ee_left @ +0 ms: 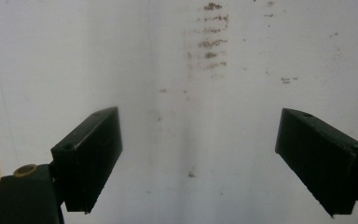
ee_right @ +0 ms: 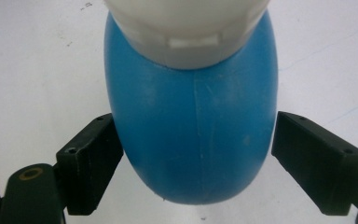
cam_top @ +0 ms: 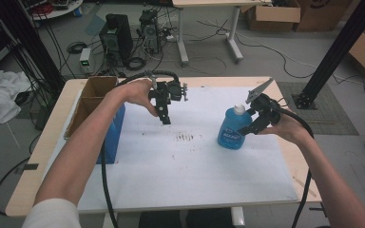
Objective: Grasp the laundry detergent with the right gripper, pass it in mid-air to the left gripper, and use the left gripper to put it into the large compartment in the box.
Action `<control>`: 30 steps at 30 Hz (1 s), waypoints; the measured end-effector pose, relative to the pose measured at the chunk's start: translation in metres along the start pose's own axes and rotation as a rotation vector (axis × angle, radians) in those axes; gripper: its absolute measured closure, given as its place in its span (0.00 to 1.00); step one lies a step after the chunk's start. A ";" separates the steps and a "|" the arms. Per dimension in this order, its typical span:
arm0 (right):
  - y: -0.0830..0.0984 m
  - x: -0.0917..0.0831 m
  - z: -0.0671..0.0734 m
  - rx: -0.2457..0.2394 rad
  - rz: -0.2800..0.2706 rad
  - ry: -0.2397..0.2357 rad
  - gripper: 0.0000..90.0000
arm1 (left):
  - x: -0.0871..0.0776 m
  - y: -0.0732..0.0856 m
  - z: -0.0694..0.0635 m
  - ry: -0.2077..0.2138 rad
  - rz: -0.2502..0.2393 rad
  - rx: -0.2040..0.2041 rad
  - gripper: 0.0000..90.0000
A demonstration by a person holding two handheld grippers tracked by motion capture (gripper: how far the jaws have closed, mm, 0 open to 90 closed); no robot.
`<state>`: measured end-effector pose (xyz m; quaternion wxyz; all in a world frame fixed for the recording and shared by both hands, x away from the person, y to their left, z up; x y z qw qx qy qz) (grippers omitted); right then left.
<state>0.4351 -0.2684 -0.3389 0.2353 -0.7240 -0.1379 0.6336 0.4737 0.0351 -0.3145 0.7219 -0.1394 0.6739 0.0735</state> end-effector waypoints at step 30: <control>0.010 0.017 0.008 0.004 -0.107 0.022 0.20 | 0.002 0.002 0.000 0.001 -0.004 -0.007 0.16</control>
Point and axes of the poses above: each handheld gripper's, and its own axes: x roughly forward along the jaws, y roughly out of its underside, z roughly to its left, the point moved 2 cm from there along x, roughly forward along the jaws, and after that the axes turned 15 degrees about -x, right-handed, at the moved point
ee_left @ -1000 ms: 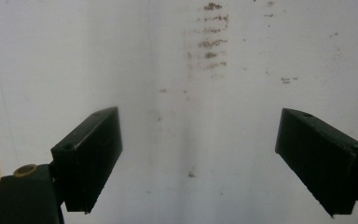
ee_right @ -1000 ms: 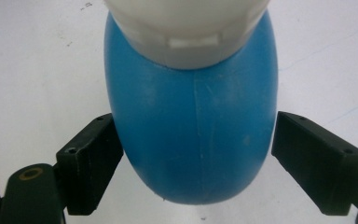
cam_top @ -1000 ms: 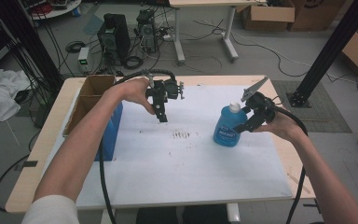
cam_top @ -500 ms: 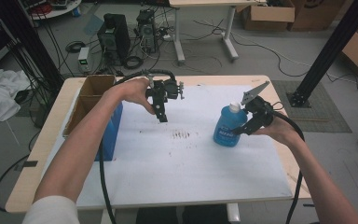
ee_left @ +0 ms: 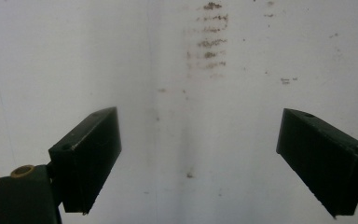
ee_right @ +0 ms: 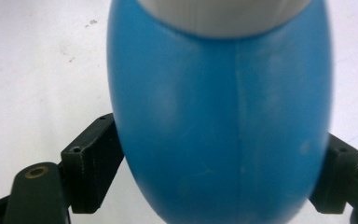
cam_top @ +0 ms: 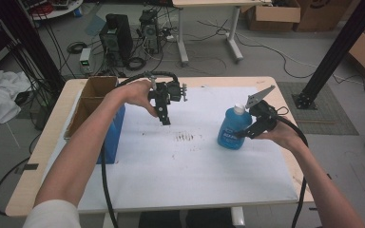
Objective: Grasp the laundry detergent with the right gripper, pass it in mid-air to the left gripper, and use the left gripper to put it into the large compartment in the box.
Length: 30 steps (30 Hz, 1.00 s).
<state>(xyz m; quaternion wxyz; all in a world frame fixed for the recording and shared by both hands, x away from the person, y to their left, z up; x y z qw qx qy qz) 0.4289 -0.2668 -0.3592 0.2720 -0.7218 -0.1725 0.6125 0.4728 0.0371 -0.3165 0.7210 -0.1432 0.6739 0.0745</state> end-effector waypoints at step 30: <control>0.000 0.005 0.002 -0.020 0.008 0.017 0.35 | 0.002 0.002 -0.001 0.004 0.000 -0.005 0.16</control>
Point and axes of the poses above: each handheld gripper's, and its own axes: x roughly forward along the jaws, y roughly out of its underside, z roughly to its left, the point moved 2 cm from there along x, roughly forward along the jaws, and after that the axes turned 15 degrees about -x, right-handed, at the moved point
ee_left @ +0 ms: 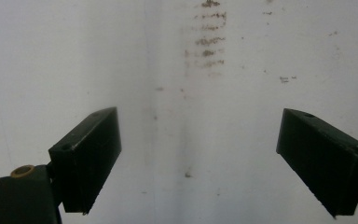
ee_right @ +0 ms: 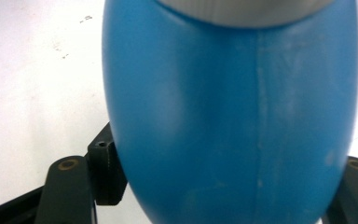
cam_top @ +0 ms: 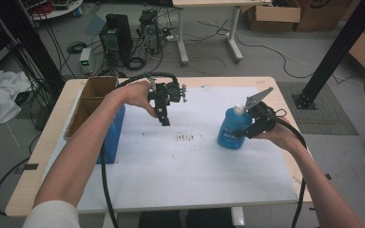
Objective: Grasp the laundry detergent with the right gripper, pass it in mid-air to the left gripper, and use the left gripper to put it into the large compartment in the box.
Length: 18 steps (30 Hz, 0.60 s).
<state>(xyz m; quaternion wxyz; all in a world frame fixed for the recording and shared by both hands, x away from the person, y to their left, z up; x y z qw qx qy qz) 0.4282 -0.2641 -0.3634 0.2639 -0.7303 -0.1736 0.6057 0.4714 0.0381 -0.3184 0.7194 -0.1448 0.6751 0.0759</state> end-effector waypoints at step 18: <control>-0.001 0.000 -0.001 -0.005 -0.005 0.005 0.42 | -0.002 -0.001 -0.001 0.005 -0.008 -0.001 0.16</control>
Point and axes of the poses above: each handheld gripper's, and its own axes: x roughly forward along the jaws, y roughly out of its underside, z roughly to its left, the point moved 2 cm from there along x, roughly forward along the jaws, and after that the axes turned 15 degrees about -x, right-handed, at the moved point
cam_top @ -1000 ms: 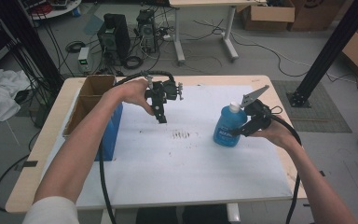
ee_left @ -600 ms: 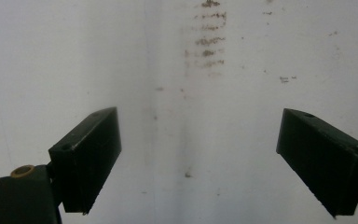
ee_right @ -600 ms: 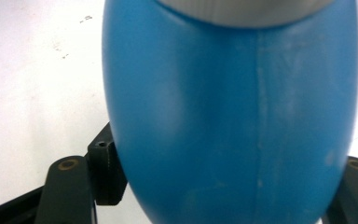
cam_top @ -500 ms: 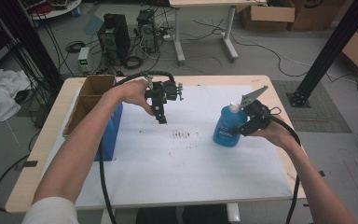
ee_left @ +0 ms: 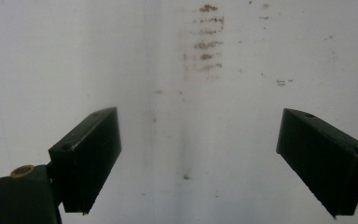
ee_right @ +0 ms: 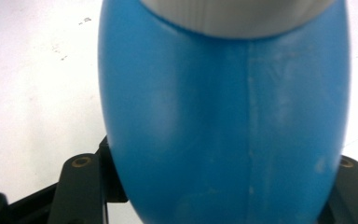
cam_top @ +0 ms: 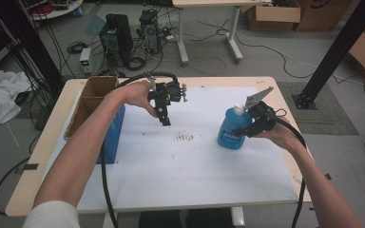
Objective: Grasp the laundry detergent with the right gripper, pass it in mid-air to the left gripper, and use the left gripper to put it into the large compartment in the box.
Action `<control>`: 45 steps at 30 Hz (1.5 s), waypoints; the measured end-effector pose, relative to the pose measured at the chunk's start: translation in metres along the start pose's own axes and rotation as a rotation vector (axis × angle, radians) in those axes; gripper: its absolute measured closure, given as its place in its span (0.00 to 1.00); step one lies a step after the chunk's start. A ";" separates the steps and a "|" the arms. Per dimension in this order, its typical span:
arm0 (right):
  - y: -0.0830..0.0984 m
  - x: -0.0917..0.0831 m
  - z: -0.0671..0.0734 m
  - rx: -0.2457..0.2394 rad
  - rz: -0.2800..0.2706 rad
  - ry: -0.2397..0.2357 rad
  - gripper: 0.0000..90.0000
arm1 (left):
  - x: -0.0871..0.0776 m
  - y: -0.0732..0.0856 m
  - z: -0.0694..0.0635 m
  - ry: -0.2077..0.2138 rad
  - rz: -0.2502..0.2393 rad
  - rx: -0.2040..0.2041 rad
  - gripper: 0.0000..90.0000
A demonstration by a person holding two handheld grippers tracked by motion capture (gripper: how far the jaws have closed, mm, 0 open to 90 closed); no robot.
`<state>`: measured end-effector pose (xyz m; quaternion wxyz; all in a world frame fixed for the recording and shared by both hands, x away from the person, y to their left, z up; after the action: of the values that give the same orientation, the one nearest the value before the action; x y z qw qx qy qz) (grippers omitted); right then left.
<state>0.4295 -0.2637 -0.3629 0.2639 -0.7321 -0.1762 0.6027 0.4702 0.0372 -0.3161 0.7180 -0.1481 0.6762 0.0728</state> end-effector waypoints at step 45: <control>-0.030 -0.010 0.012 -0.090 -0.030 -0.059 0.50 | -0.037 0.004 -0.009 0.044 -0.148 -0.021 0.17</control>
<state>0.4172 -0.2439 -0.3387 0.2344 -0.7225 -0.2218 0.6115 0.4576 0.0421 -0.2804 0.7049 -0.2069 0.6781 0.0233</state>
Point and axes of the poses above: each handheld gripper's, and its own axes: x roughly forward along the jaws, y roughly out of its underside, z roughly to its left, the point moved 2 cm from there along x, roughly forward along the jaws, and after that the axes turned 15 degrees about -x, right-handed, at the moved point
